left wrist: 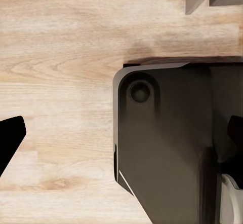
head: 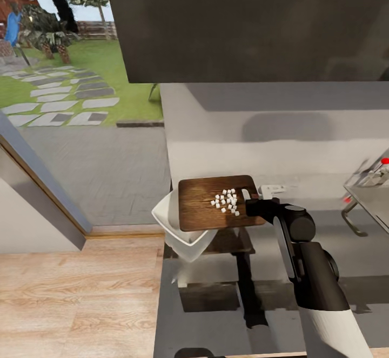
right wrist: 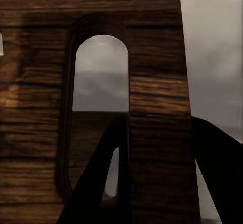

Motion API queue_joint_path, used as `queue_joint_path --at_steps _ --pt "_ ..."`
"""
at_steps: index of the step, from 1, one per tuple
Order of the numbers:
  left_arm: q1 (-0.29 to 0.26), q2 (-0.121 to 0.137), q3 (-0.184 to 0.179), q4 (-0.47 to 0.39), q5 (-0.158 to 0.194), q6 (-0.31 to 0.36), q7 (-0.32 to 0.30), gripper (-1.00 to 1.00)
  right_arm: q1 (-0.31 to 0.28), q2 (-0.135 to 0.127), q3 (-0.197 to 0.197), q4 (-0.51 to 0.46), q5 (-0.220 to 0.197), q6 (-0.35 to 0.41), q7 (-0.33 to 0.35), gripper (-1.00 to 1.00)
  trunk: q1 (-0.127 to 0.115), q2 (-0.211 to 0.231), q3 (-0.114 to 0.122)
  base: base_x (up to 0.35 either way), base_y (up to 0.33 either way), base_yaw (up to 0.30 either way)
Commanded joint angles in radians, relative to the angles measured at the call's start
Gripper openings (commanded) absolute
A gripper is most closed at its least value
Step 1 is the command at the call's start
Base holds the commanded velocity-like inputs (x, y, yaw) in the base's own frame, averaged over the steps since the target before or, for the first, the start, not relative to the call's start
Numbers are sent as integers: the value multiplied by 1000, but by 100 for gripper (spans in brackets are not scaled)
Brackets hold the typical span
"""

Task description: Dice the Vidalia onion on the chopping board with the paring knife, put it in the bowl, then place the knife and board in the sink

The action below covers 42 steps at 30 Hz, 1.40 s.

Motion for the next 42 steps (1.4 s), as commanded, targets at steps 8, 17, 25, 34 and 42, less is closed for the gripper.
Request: queue_joint_path --at_steps 8,17,25,34,42 --pt "1 0 -11 6 7 -2 4 100 -7 7 18 5 13 -3 8 -100 1 -2 -2 0 0 0" --pt "0 0 -11 2 7 -2 4 100 -20 58 12 56 -18 -3 15 -100 1 -2 -2 0 0 0" --pt "0 0 -11 3 7 -2 4 100 -21 76 -8 57 -20 -3 27 -100 1 -2 7 0 0 0" --pt "0 0 -11 3 7 -2 4 100 -21 75 -9 55 -18 -1 25 -100 1 -2 21 0 0 0" --pt "0 0 -11 3 7 -2 4 100 -20 76 -3 53 -16 -1 -86 -100 1 -2 34 0 0 0"
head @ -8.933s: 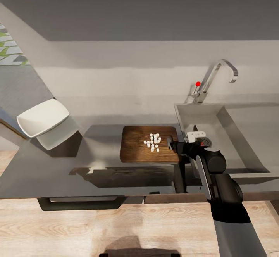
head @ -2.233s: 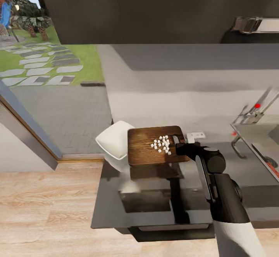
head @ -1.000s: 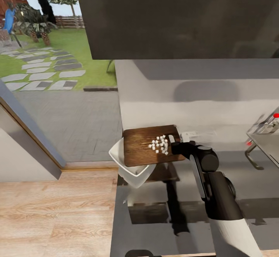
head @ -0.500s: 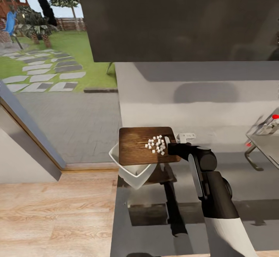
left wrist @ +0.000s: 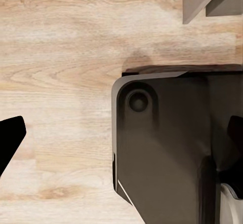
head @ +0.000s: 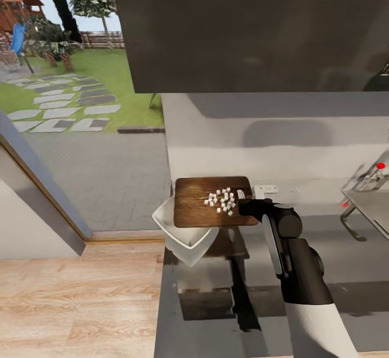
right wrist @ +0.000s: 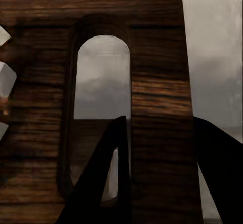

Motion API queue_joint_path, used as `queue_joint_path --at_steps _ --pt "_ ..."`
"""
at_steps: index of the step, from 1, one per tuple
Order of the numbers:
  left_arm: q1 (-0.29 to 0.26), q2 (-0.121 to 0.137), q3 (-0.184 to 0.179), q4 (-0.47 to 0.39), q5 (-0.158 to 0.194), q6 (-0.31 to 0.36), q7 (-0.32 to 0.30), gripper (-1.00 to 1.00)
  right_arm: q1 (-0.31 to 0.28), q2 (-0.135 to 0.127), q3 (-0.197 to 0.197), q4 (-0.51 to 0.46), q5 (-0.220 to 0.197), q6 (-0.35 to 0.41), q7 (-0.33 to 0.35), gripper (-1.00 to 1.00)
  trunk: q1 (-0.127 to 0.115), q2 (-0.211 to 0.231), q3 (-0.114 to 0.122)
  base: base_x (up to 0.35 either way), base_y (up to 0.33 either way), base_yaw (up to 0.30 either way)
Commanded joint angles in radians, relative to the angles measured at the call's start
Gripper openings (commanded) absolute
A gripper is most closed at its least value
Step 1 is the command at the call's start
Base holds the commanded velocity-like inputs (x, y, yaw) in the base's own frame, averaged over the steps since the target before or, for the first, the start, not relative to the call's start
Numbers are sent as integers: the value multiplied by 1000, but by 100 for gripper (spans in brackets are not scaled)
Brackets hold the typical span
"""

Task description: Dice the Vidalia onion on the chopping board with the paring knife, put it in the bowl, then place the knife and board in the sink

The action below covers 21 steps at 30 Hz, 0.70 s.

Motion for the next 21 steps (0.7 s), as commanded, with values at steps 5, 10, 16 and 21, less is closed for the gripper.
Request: queue_joint_path --at_steps 5,10,16,21 --pt "0 1 -5 -1 7 -2 4 100 -1 1 4 0 -14 5 -20 -100 1 -2 6 0 0 0" --pt "0 1 -5 -1 7 -2 4 100 -1 1 4 0 -14 6 -21 -100 1 -2 14 0 0 0" --pt "0 1 -5 -1 7 -2 4 100 -1 2 5 0 -6 6 -23 -100 1 -2 24 0 0 0" --pt "0 1 -5 -1 7 -2 4 100 -1 4 24 0 50 6 -23 -100 1 -2 32 0 0 0"
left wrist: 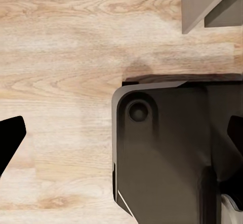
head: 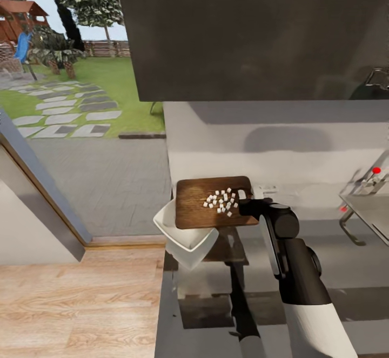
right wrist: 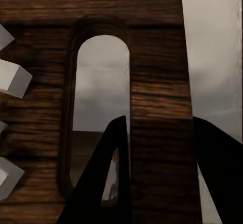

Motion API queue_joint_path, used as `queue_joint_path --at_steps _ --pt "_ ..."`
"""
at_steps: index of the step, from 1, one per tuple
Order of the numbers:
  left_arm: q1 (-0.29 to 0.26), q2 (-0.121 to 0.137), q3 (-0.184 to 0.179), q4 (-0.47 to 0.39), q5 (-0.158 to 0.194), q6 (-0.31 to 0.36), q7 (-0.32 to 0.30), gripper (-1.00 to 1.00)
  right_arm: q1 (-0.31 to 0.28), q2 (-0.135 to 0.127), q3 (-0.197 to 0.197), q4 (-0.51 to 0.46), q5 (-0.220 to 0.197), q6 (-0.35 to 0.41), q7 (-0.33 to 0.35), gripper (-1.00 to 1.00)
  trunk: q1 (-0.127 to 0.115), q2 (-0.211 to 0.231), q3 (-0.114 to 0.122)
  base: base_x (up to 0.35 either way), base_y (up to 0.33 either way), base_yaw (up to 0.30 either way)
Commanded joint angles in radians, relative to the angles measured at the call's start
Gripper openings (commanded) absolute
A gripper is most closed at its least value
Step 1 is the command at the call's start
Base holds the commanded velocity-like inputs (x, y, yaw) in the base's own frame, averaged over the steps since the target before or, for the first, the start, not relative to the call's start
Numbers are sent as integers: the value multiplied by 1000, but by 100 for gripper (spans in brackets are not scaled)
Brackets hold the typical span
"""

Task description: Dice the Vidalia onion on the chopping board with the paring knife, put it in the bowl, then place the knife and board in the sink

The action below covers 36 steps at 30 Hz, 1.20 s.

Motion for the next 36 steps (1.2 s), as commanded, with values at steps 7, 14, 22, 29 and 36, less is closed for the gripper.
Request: queue_joint_path --at_steps 7,14,22,29,36 --pt "0 1 -5 -1 7 -2 4 100 -1 3 6 2 49 7 0 -100 1 -2 9 0 0 0" --pt "0 1 -5 -1 7 -2 4 100 -1 2 6 3 52 9 -2 -100 1 -2 20 0 0 0" --pt "0 1 -5 4 7 -2 4 100 0 2 20 4 53 10 -18 -100 1 -2 33 0 0 0" --pt "0 1 -5 4 7 -2 4 100 0 2 22 6 53 11 -22 -100 1 -2 44 0 0 0" --pt "0 1 -5 4 7 -2 4 100 1 1 22 45 53 11 -27 -100 1 -2 51 0 0 0"
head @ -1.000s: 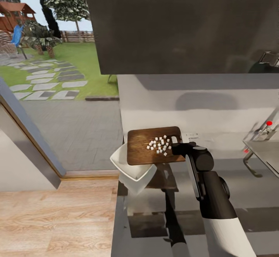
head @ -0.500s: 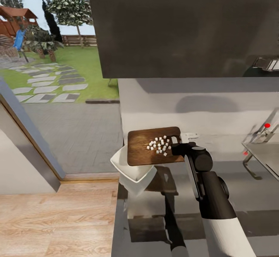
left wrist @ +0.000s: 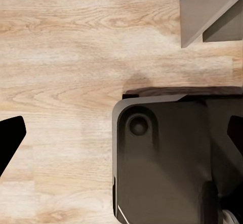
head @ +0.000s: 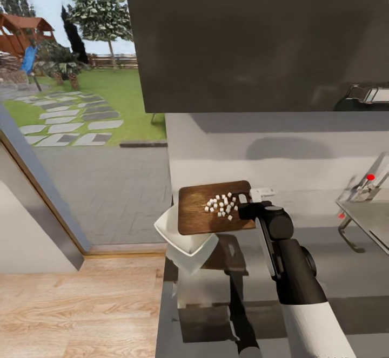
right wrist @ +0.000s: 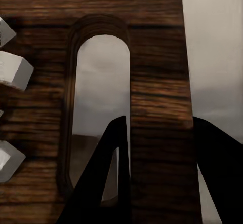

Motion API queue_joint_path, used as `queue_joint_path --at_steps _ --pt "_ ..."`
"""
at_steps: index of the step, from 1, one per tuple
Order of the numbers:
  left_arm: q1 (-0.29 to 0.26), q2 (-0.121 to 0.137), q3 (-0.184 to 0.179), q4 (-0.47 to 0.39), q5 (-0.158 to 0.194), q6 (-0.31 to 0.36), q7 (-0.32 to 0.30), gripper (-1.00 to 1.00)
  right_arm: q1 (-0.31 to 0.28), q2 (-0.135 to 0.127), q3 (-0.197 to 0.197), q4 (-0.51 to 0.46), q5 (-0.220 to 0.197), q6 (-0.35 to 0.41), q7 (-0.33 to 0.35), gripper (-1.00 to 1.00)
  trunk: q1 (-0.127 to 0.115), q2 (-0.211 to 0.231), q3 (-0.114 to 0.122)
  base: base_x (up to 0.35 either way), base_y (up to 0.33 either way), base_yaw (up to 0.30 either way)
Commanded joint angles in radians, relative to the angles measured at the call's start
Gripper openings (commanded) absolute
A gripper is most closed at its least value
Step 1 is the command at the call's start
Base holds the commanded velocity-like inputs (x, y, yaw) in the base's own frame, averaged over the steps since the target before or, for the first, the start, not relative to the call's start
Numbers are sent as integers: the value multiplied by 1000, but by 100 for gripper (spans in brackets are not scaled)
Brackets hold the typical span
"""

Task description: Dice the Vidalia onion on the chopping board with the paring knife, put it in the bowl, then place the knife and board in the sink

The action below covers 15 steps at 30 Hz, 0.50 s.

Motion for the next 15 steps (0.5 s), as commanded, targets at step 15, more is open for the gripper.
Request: queue_joint_path --at_steps 15 --pt "0 1 -5 -2 7 -2 4 100 -1 1 1 78 2 4 -48 -100 1 -2 -1 0 0 0"
